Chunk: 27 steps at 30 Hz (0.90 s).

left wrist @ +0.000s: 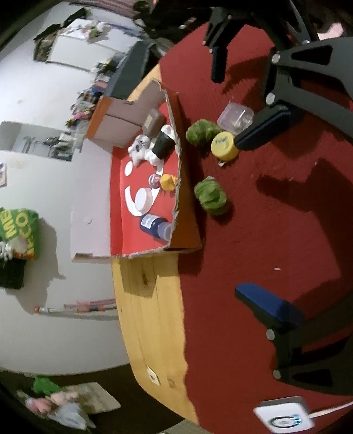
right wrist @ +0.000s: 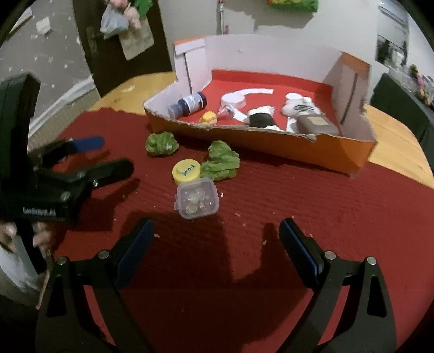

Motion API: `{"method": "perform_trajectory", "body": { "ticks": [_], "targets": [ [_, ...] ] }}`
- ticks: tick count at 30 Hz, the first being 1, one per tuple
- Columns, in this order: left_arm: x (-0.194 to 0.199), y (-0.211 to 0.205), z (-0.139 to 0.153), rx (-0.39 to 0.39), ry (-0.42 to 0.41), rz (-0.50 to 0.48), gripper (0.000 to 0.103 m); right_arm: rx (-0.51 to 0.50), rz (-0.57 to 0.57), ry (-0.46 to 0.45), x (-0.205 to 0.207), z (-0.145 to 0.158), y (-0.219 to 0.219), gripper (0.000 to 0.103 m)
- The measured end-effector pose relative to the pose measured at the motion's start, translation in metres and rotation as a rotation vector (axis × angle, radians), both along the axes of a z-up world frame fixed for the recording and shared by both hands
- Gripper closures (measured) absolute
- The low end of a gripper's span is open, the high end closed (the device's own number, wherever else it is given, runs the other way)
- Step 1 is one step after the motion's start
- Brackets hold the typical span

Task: Organize objects
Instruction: 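Grasp the green plush ball with the left tool while the right tool grasps the clear plastic box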

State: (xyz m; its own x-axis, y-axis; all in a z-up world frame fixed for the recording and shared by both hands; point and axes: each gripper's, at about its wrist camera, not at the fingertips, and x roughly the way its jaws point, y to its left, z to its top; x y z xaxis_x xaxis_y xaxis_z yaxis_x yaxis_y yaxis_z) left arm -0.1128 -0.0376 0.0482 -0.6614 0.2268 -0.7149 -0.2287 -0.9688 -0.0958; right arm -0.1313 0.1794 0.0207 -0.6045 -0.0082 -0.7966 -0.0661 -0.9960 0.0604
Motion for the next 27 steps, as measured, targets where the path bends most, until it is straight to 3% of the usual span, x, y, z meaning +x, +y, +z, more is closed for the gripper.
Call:
{"method": "perform_trajectory", "body": {
  "ticks": [10,13,16,18,19,27],
  "targets": [
    [-0.039,0.01,-0.018,-0.033,-0.071,-0.117,0.035,0.091,0.104,-0.052,-0.023,-0.011,-0.016,0.026],
    [-0.044,0.012,-0.017,-0.014,-0.068,-0.148,0.046,0.085,0.115,-0.042,-0.024,-0.009,-0.017,0.038],
    [-0.048,0.017,-0.017,0.006,-0.078,-0.183,0.063,0.08,0.13,-0.032,-0.024,-0.009,-0.018,0.048],
    [-0.046,0.022,-0.017,0.004,-0.073,-0.203,0.074,0.068,0.14,-0.022,-0.022,-0.009,-0.019,0.061],
    [-0.045,0.024,-0.017,0.002,-0.07,-0.211,0.074,0.059,0.143,-0.017,-0.021,-0.008,-0.019,0.065],
    [-0.028,0.029,-0.005,0.026,-0.03,-0.226,0.076,0.003,0.127,0.019,-0.006,-0.002,-0.016,0.065]
  ]
}}
